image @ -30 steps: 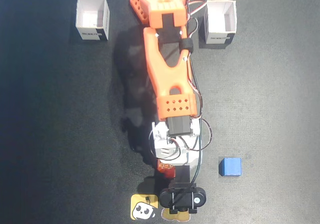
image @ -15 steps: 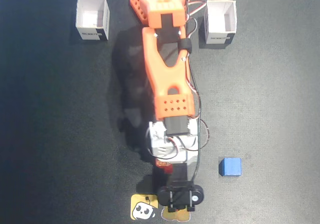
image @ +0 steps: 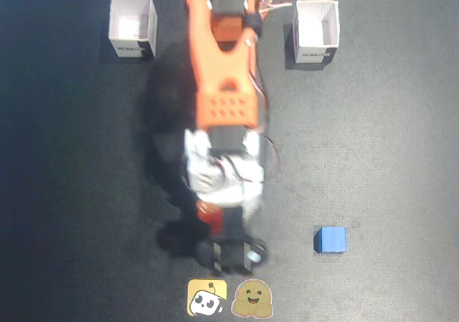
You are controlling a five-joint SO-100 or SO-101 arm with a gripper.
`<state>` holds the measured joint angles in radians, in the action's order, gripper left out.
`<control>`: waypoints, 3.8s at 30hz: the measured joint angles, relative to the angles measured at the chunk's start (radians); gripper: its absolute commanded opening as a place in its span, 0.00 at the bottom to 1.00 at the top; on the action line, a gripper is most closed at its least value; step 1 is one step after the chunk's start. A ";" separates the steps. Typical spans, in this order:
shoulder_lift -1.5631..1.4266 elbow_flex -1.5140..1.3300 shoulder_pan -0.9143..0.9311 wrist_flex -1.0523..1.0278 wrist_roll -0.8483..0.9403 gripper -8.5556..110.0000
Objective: Put the red cube in the right box and the blue cube in the left box.
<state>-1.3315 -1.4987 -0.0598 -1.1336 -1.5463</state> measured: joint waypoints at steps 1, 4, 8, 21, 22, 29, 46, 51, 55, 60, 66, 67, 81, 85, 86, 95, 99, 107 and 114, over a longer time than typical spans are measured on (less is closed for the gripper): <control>-0.035 -0.035 0.006 0.008 0.011 0.18; -0.150 -0.147 0.041 0.017 0.020 0.18; -0.305 -0.275 0.109 0.012 0.031 0.18; -0.706 -0.523 0.249 -0.117 0.055 0.18; -0.723 -0.532 0.262 -0.132 0.066 0.18; -0.890 -0.637 0.419 -0.222 0.095 0.18; -1.154 -0.805 0.954 -0.308 0.252 0.18; -1.180 -0.811 1.066 -0.321 0.270 0.18; -1.180 -0.828 1.120 -0.330 0.249 0.18; -1.180 -0.867 1.172 -0.330 0.186 0.18; -1.198 -0.919 1.227 -0.324 0.137 0.18; -1.209 -0.928 1.238 -0.321 0.123 0.18; -1.284 -1.020 1.262 -0.295 -0.015 0.20; -1.290 -1.020 1.261 -0.295 -0.011 0.22; -1.290 -1.023 1.261 -0.291 -0.011 0.22; -1.293 -1.023 1.261 -0.284 -0.011 0.16; -1.299 -1.031 1.267 -0.278 -0.009 0.09; -1.336 -1.035 1.206 -0.259 0.051 0.07; -1.396 -1.035 1.011 -0.239 0.124 0.07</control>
<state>-2.7274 -2.5341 0.9511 -1.3729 -1.4220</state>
